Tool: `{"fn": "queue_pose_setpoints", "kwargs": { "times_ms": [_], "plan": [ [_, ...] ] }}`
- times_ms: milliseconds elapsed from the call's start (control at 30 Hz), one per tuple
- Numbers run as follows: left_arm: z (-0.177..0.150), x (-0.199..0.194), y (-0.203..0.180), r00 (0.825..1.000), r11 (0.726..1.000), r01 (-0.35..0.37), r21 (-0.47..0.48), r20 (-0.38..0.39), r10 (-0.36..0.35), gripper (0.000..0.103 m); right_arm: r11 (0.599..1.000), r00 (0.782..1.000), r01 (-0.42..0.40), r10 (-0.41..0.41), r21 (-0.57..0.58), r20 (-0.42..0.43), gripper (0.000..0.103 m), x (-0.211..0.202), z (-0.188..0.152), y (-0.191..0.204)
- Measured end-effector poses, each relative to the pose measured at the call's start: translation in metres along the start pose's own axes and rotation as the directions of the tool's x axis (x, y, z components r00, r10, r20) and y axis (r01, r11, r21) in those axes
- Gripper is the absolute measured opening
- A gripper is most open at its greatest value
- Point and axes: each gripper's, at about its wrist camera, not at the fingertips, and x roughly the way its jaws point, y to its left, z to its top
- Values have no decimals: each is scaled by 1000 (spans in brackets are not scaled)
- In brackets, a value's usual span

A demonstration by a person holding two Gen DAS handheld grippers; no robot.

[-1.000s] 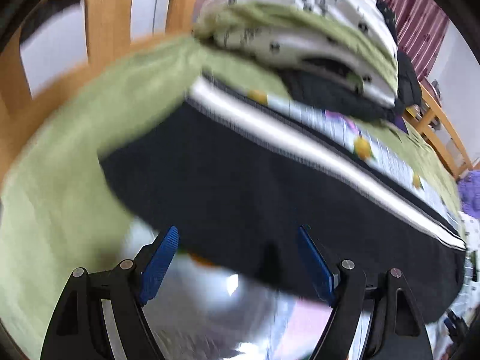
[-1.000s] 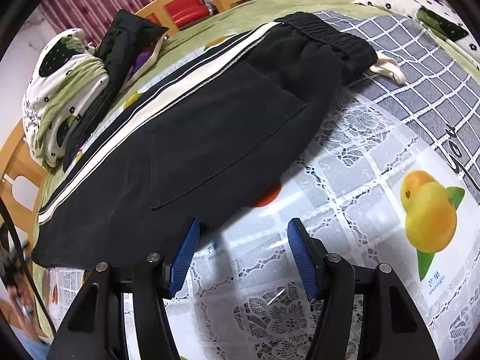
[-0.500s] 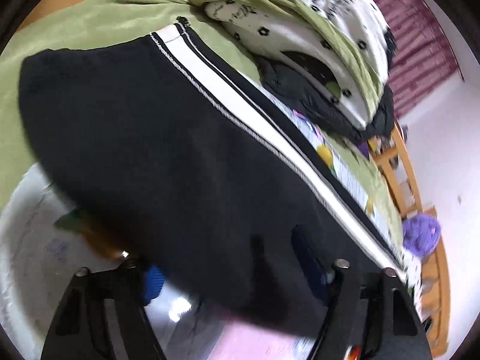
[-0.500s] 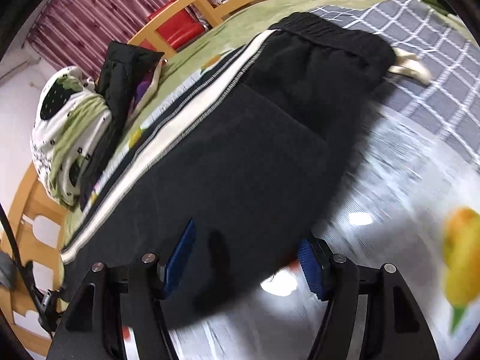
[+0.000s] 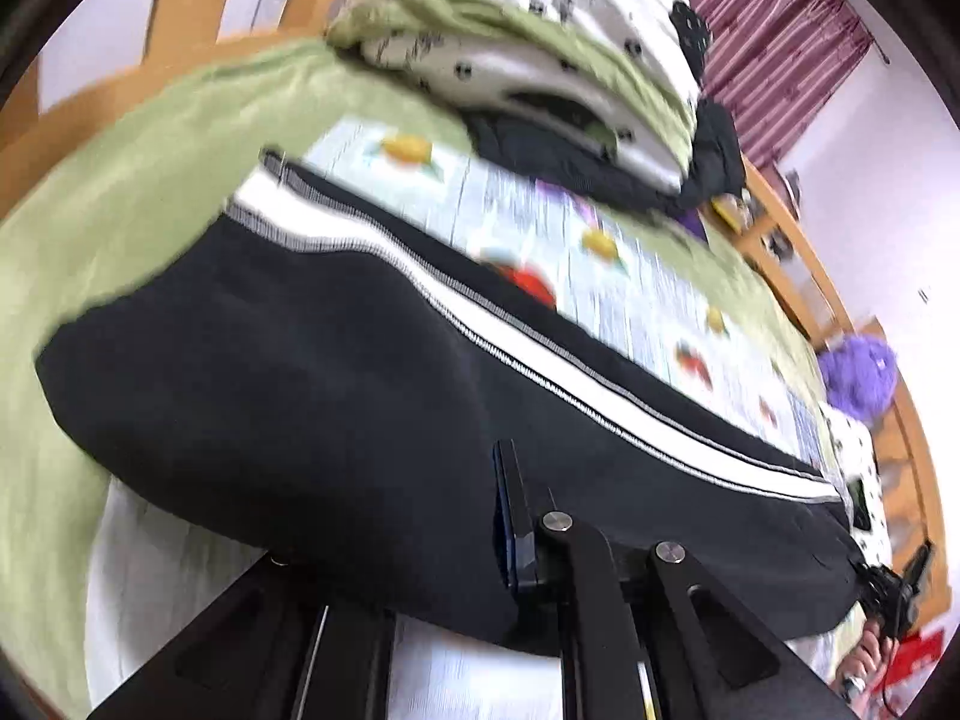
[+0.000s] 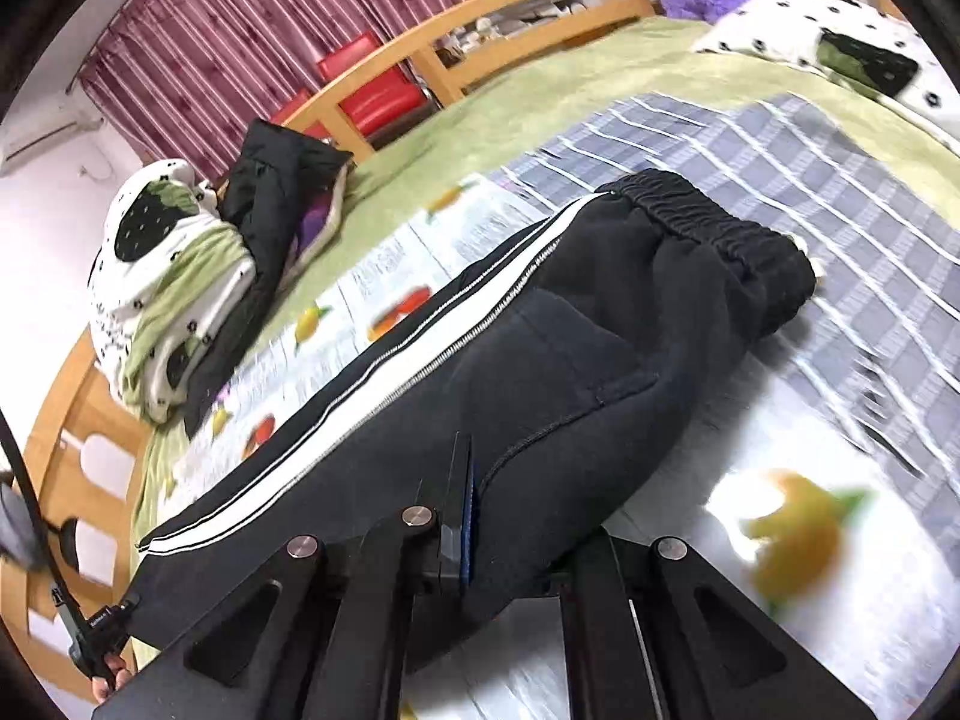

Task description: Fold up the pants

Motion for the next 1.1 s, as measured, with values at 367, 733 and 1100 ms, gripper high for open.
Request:
{"fn": "queue_pose_setpoints", "kwargs": {
  "times_ms": [367,733,1100],
  "plan": [
    [-66,-32,25,981,986,-163,-35,-117,158,54,989,979,120,-133,-86,-157,30,-12,-78,-57],
    [-40,-80,-2,976,968,-218,126,20,217,59,916,989,141,-149,-376,9,50,-49,-53,27],
    [58,-9,9,955,949,-295,107,77,288,59,833,997,-10,-33,-553,-68,54,62,-31,143]
  ]
}}
